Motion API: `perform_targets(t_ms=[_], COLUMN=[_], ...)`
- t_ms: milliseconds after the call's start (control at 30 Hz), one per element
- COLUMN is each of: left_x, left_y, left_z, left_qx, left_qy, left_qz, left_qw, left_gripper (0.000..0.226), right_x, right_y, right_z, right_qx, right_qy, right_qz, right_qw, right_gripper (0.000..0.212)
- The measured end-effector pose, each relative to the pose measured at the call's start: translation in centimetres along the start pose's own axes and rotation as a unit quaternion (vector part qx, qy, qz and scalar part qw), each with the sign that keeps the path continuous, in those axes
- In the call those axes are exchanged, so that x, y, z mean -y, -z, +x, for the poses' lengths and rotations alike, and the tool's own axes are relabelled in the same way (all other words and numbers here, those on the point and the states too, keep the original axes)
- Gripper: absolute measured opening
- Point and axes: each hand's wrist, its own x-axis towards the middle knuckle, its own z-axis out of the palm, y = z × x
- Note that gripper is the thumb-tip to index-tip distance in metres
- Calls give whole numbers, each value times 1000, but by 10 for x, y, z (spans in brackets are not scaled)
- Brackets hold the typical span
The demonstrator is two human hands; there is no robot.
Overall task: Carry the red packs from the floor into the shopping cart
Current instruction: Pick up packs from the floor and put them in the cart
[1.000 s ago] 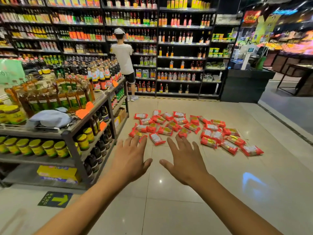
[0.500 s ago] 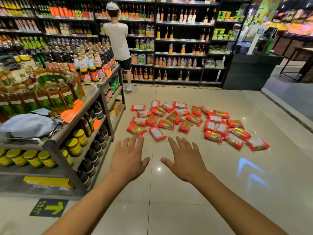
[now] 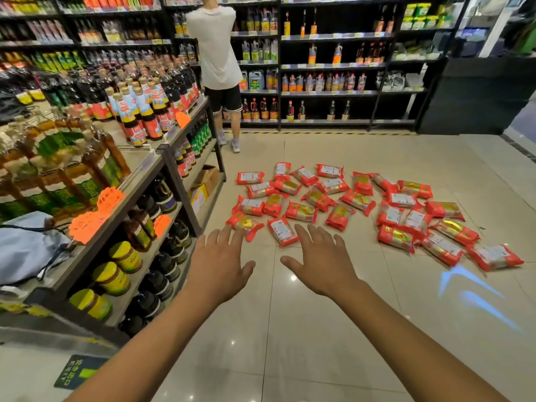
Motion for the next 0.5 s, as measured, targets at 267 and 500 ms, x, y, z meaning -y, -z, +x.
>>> perform_targets(t_ms=[267, 500], left_x=[-5, 19], left_y=[-3, -19], left_z=[109, 205], left_qx=[2, 2], left_qy=[20, 25], left_qz=[-1, -16], left_qw=[1000, 1000], left_gripper=[80, 79], right_x=[-32, -36], right_y=[12, 12], right_z=[112, 215], right_qx=[13, 31], right_qy=[25, 29], right_qz=[10, 4], right_qw=[1000, 999], right_gripper=[82, 85])
